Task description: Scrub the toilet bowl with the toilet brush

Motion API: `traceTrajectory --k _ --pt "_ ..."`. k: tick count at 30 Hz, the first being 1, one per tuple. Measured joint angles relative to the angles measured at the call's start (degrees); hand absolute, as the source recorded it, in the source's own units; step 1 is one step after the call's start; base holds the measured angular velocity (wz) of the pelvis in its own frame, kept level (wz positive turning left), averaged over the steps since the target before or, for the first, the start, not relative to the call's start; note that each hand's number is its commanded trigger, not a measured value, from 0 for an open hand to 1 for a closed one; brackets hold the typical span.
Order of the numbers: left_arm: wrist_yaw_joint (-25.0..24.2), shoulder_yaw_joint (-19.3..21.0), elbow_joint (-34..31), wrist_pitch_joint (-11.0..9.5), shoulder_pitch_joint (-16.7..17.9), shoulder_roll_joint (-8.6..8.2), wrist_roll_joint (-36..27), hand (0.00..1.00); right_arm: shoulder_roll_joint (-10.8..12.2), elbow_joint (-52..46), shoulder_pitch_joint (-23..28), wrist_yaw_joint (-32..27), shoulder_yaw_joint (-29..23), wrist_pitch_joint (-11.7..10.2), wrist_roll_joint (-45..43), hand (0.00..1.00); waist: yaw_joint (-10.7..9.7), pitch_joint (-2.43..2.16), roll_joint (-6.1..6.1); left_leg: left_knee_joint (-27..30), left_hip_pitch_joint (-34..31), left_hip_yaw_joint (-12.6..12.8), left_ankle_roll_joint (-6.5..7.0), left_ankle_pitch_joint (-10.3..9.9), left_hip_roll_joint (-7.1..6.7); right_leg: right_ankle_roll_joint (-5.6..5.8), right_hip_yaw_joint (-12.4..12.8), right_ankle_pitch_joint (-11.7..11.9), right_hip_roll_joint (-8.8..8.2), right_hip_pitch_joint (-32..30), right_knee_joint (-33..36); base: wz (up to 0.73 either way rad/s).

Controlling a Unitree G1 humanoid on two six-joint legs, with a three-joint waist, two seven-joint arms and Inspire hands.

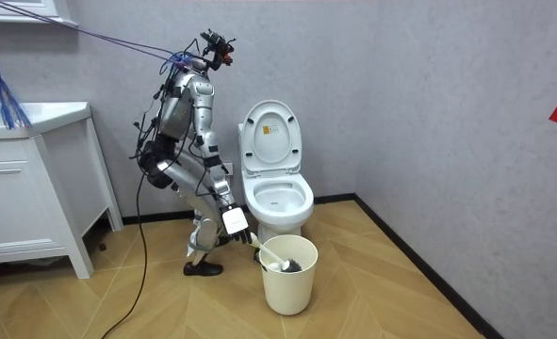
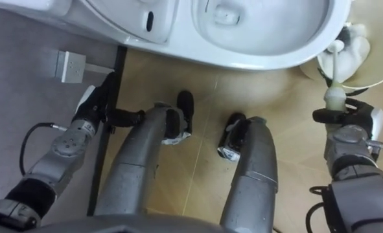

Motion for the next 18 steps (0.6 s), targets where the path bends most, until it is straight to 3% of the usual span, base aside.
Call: traceTrajectory --k 6,18 --pt "-0.64 0.04 -0.07 0.03 1.69 0.15 -0.01 0.0 0.48 1.28 1.17 0.87 0.09 0.59 2.13 1.0 0.08 0.0 0.05 -5.78 5.81 0.06 -0.08 1.55 -0.08 0.43 -0.61 1.8 1.03 5.7 -5.91 -0.01" --pt "-1.31 0.35 0.29 -0.04 4.39 0.46 0.24 0.0 1.81 1.83 5.41 3.16 -0.43 1.35 5.95 1.0 -1.05 0.08 -0.38 -11.77 18.68 -0.28 -0.56 1.43 -0.14 1.13 -2.49 1.94 1.91 19.68 -13.53 0.04"
